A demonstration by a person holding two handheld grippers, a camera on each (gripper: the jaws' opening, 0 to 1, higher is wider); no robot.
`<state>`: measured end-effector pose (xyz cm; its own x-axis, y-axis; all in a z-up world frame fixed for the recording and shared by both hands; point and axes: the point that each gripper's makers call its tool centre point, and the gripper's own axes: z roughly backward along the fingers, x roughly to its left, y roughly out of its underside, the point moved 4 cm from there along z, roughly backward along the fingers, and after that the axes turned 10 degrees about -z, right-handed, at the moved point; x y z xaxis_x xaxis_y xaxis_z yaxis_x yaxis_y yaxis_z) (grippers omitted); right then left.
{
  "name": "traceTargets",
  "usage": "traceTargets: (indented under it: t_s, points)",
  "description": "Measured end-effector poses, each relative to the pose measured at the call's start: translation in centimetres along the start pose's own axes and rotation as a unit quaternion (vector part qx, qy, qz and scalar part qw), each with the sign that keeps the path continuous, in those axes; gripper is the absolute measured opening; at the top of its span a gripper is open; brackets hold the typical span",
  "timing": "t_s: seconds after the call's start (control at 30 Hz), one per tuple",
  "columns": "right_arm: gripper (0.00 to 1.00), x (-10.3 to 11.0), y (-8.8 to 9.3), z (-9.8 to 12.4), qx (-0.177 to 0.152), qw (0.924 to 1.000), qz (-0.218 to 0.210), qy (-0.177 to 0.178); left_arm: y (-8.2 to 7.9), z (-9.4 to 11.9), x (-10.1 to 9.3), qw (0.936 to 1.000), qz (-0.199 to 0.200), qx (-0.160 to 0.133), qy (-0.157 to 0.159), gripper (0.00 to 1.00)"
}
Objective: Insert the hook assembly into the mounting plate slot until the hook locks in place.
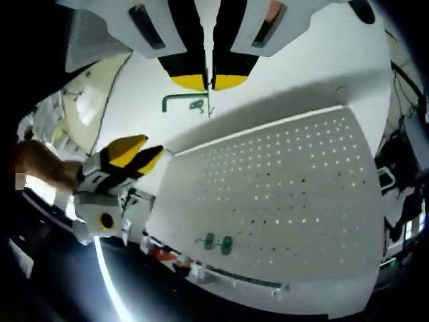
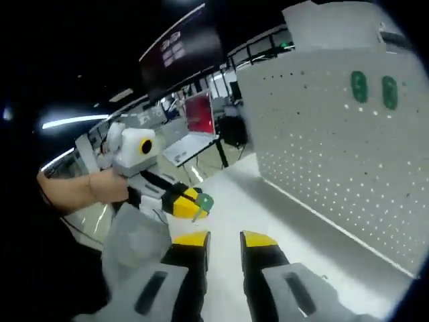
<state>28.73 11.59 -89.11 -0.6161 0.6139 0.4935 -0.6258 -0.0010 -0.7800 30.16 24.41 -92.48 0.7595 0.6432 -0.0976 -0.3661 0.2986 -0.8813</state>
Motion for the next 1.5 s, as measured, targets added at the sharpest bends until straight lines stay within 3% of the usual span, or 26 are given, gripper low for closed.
traceTargets:
  t_s: [0.07, 0.13, 0.17, 0.2, 0.37, 0.43, 0.63, 0.67, 0.73, 0.9, 1.03, 1.33, 1.5]
  points:
    - [0.16, 0.5, 0.4, -0.2, -0.02, 0.9997, 0.012, 0.009, -0.2, 0.1, 0.5, 0.9996, 0.008, -0.007, -0.027, 0.01]
    - [0.16, 1.2, 0.4, -0.5, -0.044, 0.9989, -0.013, 0.003, -0.4, 0.2, 0.9, 0.9985, 0.021, -0.013, -0.05, 0.01]
    - [0.16, 1.6, 0.2, -0.7, -0.068, 0.996, -0.058, -0.001, -0.5, 0.2, 0.7, 0.9982, 0.028, -0.019, -0.048, 0.01]
    - [0.16, 1.8, 0.2, -0.9, -0.075, 0.9946, -0.071, -0.003, -0.6, 0.2, 0.5, 0.9981, 0.035, -0.024, -0.045, 0.01]
    - [0.16, 2.9, -0.3, -2.0, -0.127, 0.9881, -0.086, 0.008, -1.3, -0.1, -0.4, 0.9978, 0.036, -0.043, -0.037, 0.01]
    - [0.16, 3.0, -0.3, -2.4, -0.132, 0.9866, -0.095, 0.011, -2.0, -0.1, -0.9, 0.9962, 0.048, -0.064, -0.033, 0.01]
    - [0.15, 2.9, -0.7, -2.8, -0.147, 0.9843, -0.096, 0.021, -2.7, 0.0, -1.5, 0.9959, 0.03, -0.078, -0.035, 0.01]
    - [0.15, 2.9, -0.8, -2.8, -0.15, 0.9838, -0.095, 0.024, -2.8, 0.2, -1.3, 0.996, -0.007, -0.075, -0.048, 0.01]
    - [0.14, 2.9, -0.8, -2.9, -0.15, 0.9831, -0.104, 0.02, -3.0, 0.3, -1.7, 0.9955, -0.03, -0.075, -0.05, 0.01]
    - [0.14, 3.1, -1.1, -3.0, -0.163, 0.9781, -0.13, 0.003, -3.5, 0.3, -2.0, 0.9944, -0.025, -0.091, -0.047, 0.01]
    - [0.08, 3.4, -1.2, -2.9, -0.17, 0.9798, -0.105, 0.0, -3.7, 0.3, -2.1, 0.9939, -0.028, -0.097, -0.046, 0.01]
    - [0.02, 3.5, -1.2, -3.0, -0.179, 0.9767, -0.118, -0.007, -4.2, 0.5, -2.2, 0.9919, -0.038, -0.109, -0.053, 0.01]
    - [0.02, 3.7, -1.6, -3.1, -0.191, 0.9704, -0.148, -0.016, -4.5, 0.8, -2.0, 0.9903, -0.03, -0.122, -0.06, 0.01]
